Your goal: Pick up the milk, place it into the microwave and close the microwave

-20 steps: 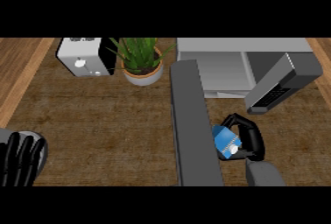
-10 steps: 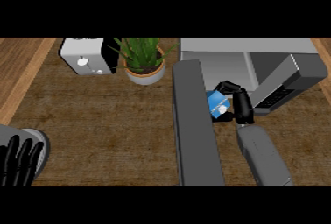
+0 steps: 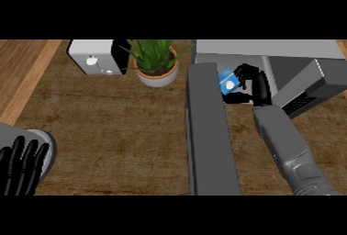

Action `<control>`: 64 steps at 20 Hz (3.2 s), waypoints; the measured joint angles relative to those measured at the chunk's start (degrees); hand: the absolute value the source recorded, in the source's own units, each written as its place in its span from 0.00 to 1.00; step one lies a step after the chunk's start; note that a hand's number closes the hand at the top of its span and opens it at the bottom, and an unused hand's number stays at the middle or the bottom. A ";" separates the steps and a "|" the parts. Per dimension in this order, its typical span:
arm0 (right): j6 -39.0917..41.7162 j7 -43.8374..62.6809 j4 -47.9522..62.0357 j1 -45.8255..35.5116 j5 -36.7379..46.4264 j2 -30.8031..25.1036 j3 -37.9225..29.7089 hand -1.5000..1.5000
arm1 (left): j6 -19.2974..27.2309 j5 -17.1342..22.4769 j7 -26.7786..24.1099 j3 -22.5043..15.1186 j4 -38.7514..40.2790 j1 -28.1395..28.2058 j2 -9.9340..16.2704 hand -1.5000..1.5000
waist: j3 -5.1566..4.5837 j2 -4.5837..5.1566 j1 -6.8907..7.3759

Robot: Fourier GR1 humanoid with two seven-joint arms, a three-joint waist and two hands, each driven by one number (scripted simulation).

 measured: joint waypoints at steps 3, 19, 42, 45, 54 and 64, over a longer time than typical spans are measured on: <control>-4.14 0.79 3.46 -3.36 0.22 -1.60 -1.65 1.00 | -0.59 0.41 -0.54 -0.08 0.91 -0.38 -0.02 0.00 | 0.02 0.37 0.82; -15.48 1.70 15.45 -11.95 9.24 -4.04 2.60 0.00 | -1.54 -1.74 -0.47 0.46 2.52 -1.81 1.55 0.00 | 0.09 1.43 3.46; -17.87 -1.28 15.17 -12.41 6.14 -4.28 -1.99 0.00 | 0.05 -7.60 0.18 -4.45 0.52 0.01 -0.20 0.00 | 0.10 0.81 1.73; -16.60 -3.03 14.65 -11.71 5.42 -6.06 -2.89 0.00 | -0.01 -7.64 -0.02 -4.25 0.90 0.14 -0.18 0.00 | 0.08 0.67 1.30; -8.73 -6.25 14.31 -10.74 2.84 -8.81 -5.57 0.00 | 0.39 -8.66 0.12 -5.40 -0.12 1.65 -0.71 0.00 | 0.06 0.28 0.55; 2.46 -9.27 13.23 -8.68 -0.65 -8.74 -8.26 0.00 | 0.85 -9.54 -0.22 -7.30 0.40 2.24 -1.81 0.00 | -0.45 -0.42 0.16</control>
